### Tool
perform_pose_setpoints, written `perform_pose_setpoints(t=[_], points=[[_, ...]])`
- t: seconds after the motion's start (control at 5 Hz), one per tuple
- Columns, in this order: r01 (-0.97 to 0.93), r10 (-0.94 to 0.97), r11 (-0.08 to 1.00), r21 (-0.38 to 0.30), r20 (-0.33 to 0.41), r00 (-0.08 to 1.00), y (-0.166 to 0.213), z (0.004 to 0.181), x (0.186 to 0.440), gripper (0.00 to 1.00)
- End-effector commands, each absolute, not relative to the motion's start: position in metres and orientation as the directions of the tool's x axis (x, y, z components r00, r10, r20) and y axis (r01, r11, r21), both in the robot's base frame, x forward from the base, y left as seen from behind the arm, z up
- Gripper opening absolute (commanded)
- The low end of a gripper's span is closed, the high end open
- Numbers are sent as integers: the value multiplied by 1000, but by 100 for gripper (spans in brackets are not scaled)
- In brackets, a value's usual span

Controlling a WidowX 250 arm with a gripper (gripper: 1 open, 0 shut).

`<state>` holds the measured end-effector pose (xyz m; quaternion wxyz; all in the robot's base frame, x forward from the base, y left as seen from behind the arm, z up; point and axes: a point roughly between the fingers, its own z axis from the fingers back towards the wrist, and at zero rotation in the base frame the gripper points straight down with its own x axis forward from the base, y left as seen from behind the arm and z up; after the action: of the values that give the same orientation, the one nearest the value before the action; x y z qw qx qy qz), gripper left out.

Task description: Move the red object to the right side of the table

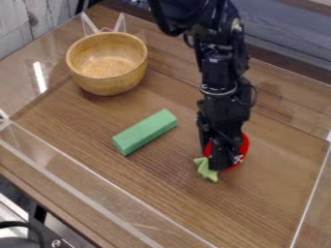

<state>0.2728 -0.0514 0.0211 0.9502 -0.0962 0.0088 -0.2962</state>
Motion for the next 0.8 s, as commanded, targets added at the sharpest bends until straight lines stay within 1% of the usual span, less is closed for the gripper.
perform_pose_setpoints(t=[0.0, 0.6], points=[[555, -545, 819, -144, 108, 832, -49, 39, 286, 0], [531, -519, 837, -135, 111, 847, -48, 34, 295, 0]])
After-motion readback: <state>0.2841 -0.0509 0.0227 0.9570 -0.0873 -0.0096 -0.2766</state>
